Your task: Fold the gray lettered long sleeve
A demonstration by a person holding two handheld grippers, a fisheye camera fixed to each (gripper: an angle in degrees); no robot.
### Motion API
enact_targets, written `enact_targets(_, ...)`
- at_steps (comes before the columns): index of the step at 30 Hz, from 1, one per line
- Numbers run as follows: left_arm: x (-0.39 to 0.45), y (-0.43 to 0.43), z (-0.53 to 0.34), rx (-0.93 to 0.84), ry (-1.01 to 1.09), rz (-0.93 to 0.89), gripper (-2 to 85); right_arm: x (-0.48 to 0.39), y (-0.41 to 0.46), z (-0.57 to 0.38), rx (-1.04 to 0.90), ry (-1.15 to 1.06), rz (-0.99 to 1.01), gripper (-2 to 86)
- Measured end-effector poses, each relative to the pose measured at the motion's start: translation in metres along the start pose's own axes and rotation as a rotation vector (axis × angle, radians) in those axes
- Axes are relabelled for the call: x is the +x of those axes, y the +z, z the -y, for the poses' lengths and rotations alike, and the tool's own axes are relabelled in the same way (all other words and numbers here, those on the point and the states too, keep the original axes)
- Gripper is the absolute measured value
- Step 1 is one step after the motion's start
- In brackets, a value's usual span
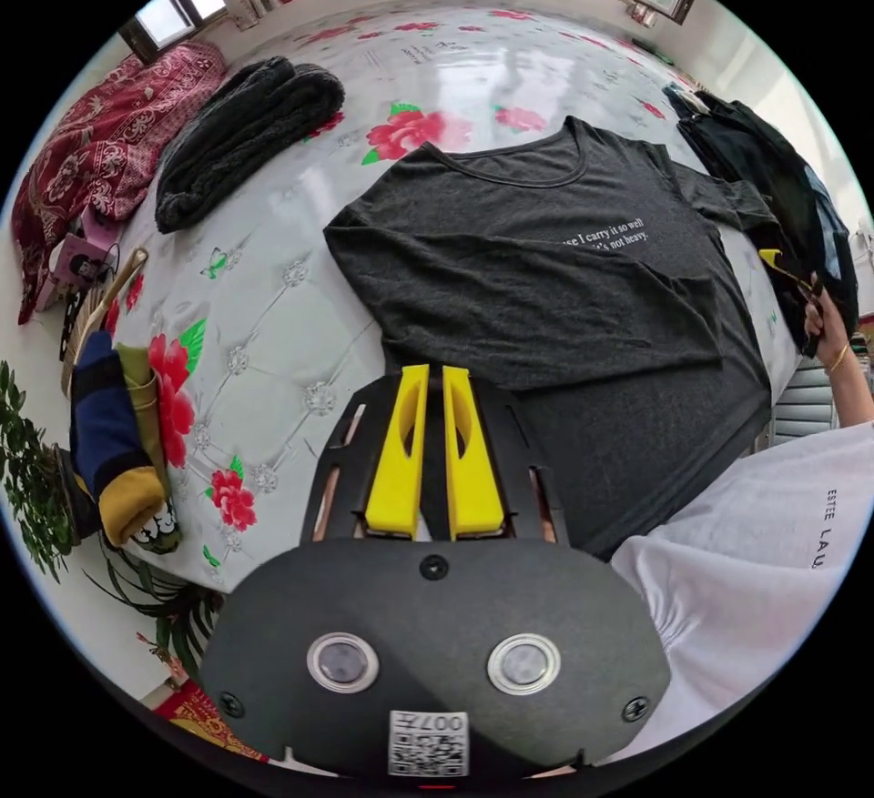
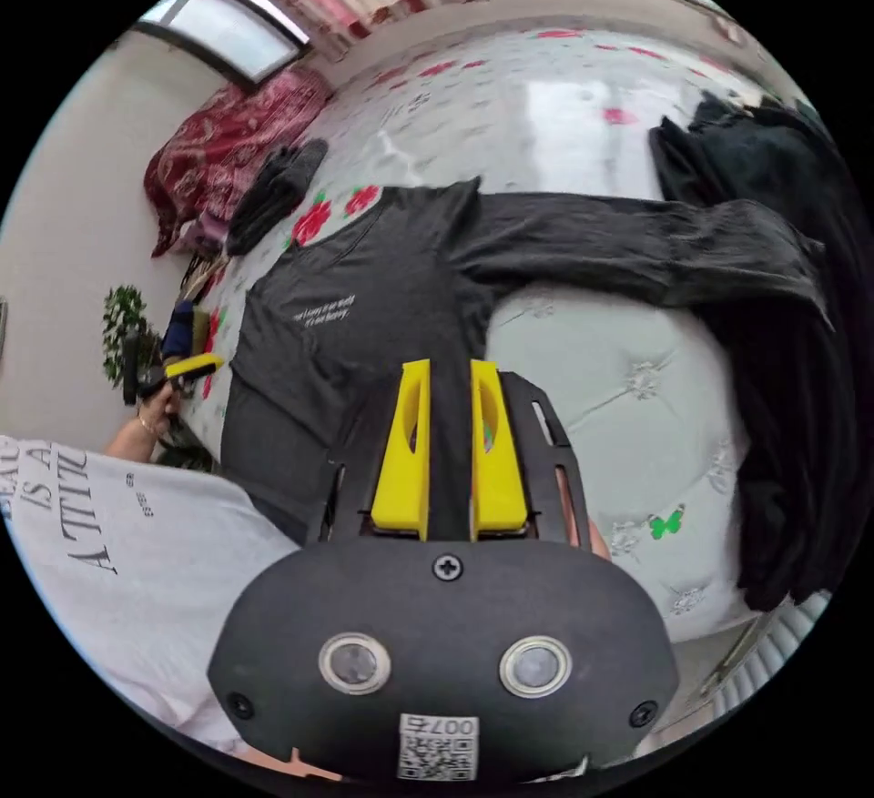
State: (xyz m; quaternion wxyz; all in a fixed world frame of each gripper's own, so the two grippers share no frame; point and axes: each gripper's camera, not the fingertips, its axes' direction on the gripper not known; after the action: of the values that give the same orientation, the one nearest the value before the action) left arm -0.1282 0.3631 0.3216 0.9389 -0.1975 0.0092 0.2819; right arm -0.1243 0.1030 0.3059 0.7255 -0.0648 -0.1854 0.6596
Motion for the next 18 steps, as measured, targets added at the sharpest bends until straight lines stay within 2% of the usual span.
enact_targets(4, 0.006, 0.003, 0.014, 0.001, -0.02, -0.089, -0.7, 0.115, -0.072, 0.008, 0.3, 0.388, -0.081, 3.5)
enact_targets(7, -0.003, 0.002, 0.02, -0.016, -0.051, -0.135, -0.9, 0.158, -0.114, 0.009, 0.437, 0.515, -0.223, 3.6)
enact_targets(11, -0.026, -0.001, 0.029, -0.06, -0.069, -0.112, -1.0, 0.193, -0.116, 0.021, 0.423, 0.573, -0.237, 3.5)
enact_targets(14, -0.048, -0.004, 0.034, -0.079, -0.104, -0.119, -1.0, 0.204, -0.083, 0.028, 0.309, 0.582, -0.122, 1.5)
enact_targets(18, -0.078, -0.013, 0.038, -0.077, -0.141, -0.118, -1.0, 0.137, -0.086, 0.027, 0.36, 0.453, -0.198, 0.1)
